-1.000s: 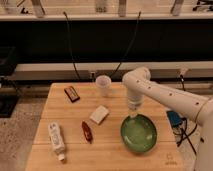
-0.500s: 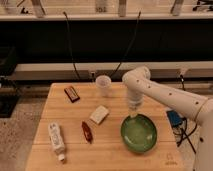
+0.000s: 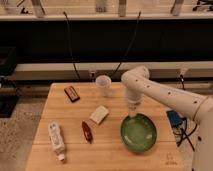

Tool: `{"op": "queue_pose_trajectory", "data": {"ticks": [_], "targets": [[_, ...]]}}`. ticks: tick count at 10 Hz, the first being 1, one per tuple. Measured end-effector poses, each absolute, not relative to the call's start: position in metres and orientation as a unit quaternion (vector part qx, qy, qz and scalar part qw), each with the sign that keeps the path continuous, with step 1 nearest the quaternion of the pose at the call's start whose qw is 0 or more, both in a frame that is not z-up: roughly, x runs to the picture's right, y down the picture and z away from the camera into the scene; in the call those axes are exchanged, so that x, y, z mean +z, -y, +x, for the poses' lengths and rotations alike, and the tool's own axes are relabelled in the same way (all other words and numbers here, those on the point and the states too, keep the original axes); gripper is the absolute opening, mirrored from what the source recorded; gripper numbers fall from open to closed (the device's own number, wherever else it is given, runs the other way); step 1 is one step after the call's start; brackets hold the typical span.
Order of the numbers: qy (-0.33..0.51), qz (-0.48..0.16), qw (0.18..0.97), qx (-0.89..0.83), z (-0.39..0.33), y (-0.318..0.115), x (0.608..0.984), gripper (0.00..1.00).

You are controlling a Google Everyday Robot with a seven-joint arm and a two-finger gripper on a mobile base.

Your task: Drag the ceramic bowl in a circle

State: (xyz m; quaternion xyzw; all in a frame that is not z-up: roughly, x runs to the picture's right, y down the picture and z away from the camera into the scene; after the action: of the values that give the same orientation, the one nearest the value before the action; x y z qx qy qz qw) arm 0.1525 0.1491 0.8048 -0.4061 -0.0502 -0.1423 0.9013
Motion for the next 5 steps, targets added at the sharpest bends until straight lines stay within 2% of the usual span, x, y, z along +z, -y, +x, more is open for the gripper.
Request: {"op": "queue_pose_trajectory", "data": {"ticks": [5], "targets": [[0.050, -0.408, 0.900, -0.144, 0.1572, -0.1478, 0.8056, 0.00]]}}
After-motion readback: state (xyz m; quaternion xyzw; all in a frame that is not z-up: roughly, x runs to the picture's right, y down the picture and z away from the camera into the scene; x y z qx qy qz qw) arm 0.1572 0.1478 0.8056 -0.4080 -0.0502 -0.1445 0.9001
